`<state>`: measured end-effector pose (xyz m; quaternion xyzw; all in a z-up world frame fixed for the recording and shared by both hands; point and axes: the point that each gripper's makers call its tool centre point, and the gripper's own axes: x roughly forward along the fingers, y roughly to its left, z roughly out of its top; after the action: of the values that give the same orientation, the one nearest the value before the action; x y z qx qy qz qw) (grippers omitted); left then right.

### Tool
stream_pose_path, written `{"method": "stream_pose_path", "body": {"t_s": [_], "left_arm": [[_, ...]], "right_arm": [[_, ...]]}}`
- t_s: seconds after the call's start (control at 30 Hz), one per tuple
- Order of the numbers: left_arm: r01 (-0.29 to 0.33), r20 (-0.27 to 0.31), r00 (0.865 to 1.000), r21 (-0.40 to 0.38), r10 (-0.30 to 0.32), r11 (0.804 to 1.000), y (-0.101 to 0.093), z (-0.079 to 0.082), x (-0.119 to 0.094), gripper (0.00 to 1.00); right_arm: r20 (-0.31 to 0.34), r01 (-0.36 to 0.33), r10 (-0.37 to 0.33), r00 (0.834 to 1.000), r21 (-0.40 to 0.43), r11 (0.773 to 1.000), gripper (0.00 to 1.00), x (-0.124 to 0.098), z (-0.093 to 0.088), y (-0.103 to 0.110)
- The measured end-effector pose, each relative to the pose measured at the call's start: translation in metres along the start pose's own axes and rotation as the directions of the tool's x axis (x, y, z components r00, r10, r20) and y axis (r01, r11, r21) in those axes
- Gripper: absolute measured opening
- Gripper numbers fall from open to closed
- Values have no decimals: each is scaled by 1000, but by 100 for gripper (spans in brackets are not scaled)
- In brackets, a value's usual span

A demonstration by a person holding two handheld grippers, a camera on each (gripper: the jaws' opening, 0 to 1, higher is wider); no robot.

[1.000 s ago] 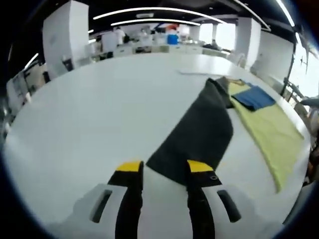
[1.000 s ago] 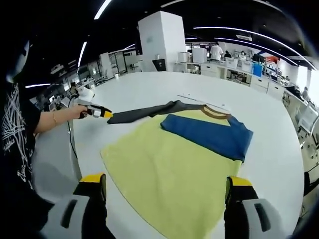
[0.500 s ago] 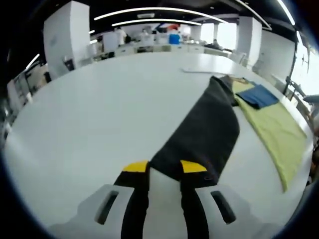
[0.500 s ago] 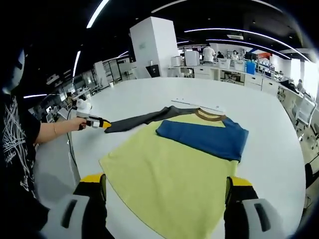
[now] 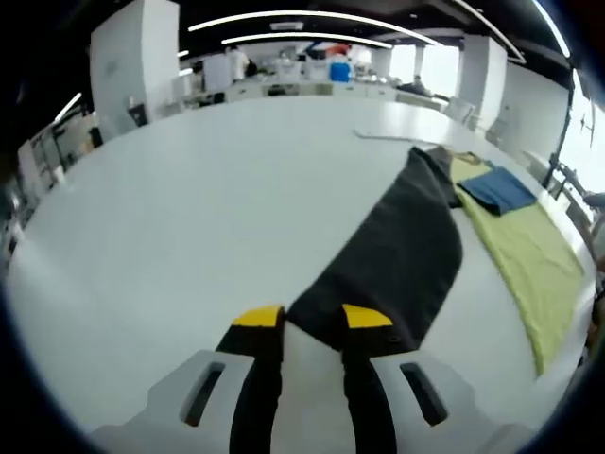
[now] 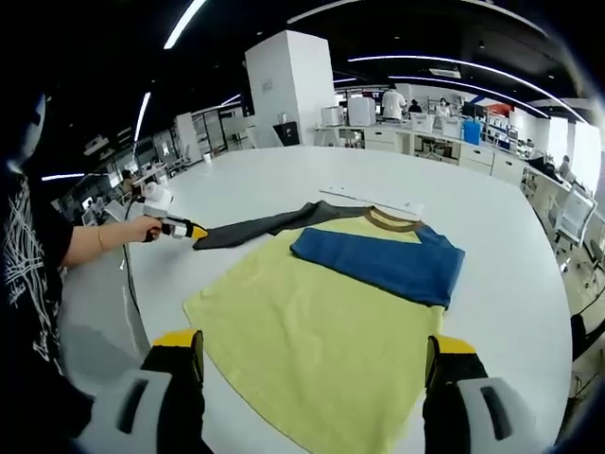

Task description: Fold the garment on the visible template until the final outline fits inside the template.

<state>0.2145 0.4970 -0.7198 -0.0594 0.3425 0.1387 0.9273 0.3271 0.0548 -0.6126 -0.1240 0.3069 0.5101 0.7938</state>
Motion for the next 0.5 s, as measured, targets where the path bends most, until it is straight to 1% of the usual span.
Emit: {"method": "stream_pose_path", "body": {"t_s": [0.07,0.17,0.23,0.27,0.33,0.37,0.5], "left_arm": [[-11,4,1000,-27,11,1000,2,0,0,19],[-24,5,1000,-38,24,999,6,0,0,15],[-28,-5,1000,-65,27,998,8,1,1,12],[-26,-12,1000,-71,25,997,9,1,2,9],[-20,-26,999,-86,18,996,9,1,3,1],[-16,-32,999,-102,13,995,9,2,4,1],[-36,-42,999,-79,33,996,15,6,5,1]], "right_arm": [[9,3,-3,1000,10,1000,98,-3,1,-2],[22,3,-4,1000,20,1000,98,-6,2,-2],[24,0,-1,1000,25,1000,98,-7,2,-1],[23,0,-1,1000,25,1000,99,-7,2,-1],[11,8,-9,1000,14,1000,99,-7,-1,-2],[-1,10,-10,1000,6,1000,99,-7,-3,-2],[-11,7,-7,1000,0,1000,99,-8,-5,-2]]}}
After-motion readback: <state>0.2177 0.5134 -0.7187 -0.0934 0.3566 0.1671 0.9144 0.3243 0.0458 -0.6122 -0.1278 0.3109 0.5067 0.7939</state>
